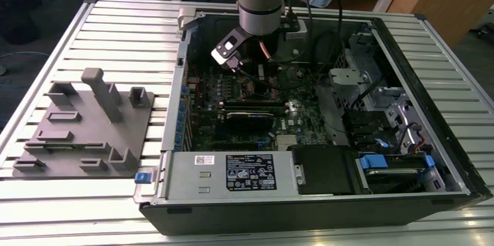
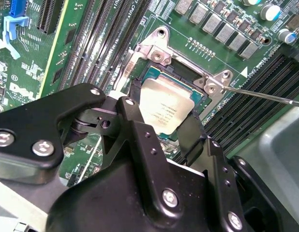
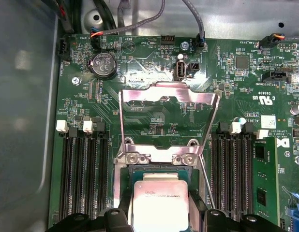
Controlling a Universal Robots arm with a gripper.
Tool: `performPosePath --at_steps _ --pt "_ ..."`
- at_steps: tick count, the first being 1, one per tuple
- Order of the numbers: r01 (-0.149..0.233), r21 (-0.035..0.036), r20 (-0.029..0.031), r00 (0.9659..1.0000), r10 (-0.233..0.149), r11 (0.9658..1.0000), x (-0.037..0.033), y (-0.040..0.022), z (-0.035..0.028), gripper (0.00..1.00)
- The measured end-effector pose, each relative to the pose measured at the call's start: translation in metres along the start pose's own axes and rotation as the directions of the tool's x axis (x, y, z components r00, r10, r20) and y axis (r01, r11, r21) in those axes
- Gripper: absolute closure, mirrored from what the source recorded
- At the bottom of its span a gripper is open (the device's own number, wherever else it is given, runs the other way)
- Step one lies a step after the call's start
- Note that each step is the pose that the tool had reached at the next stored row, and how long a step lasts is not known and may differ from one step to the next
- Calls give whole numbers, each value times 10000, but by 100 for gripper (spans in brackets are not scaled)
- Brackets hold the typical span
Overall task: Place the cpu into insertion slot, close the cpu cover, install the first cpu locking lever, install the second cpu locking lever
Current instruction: 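Place the cpu into insertion slot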
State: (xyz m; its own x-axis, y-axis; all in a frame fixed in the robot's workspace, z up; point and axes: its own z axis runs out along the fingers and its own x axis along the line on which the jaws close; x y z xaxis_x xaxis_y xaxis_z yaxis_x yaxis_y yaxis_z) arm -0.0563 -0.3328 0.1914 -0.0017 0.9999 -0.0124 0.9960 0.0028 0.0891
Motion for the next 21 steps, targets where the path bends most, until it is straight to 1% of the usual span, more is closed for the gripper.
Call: performPosePath --at_steps 3,6,11,21 --pt "1 4 5 10000 -1 10000 -1 0 -7 46" --pt "-10 4 6 10000 10 10000 -2 2 -29 46" --pt "-171 8 24 9999 171 9999 -2 2 -29 46" --pt "-180 8 24 9998 180 9998 -2 17 -27 46"
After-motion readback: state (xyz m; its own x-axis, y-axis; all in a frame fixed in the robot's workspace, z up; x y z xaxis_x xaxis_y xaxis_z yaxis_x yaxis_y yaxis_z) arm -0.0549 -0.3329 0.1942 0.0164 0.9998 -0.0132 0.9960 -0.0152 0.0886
